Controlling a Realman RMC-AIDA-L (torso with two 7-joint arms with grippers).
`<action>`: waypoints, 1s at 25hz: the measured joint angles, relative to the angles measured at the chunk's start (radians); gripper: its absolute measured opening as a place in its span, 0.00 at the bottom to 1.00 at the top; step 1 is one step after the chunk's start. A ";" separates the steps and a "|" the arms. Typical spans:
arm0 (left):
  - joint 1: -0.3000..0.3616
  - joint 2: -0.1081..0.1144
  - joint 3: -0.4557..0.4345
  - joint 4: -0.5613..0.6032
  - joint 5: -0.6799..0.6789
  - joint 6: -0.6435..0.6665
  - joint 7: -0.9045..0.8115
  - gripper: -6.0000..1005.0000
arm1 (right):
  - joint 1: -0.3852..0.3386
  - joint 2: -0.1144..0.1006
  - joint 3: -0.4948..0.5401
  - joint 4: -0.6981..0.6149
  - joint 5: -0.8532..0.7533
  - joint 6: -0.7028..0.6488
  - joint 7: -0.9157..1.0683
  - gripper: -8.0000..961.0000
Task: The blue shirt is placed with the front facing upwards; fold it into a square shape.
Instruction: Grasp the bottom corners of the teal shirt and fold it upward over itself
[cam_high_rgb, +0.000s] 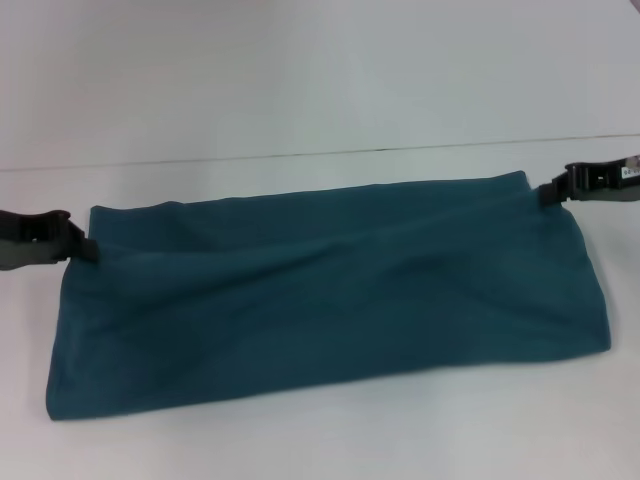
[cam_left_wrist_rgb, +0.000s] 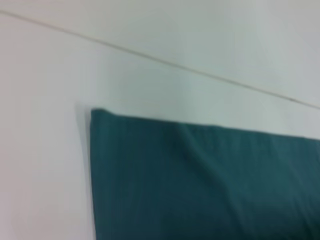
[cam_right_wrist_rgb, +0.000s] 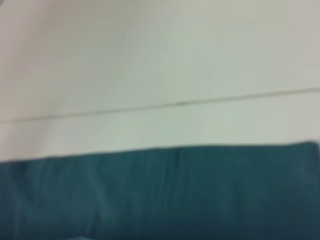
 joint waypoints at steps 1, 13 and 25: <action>-0.004 0.000 0.001 -0.006 0.000 -0.011 -0.002 0.04 | 0.001 0.004 -0.004 0.000 0.000 0.018 0.004 0.04; -0.044 -0.013 0.058 -0.065 0.004 -0.198 -0.032 0.04 | 0.031 0.016 -0.120 0.084 -0.011 0.251 0.050 0.04; -0.063 -0.033 0.120 -0.068 -0.001 -0.344 -0.024 0.03 | 0.048 0.016 -0.151 0.145 -0.055 0.385 0.060 0.04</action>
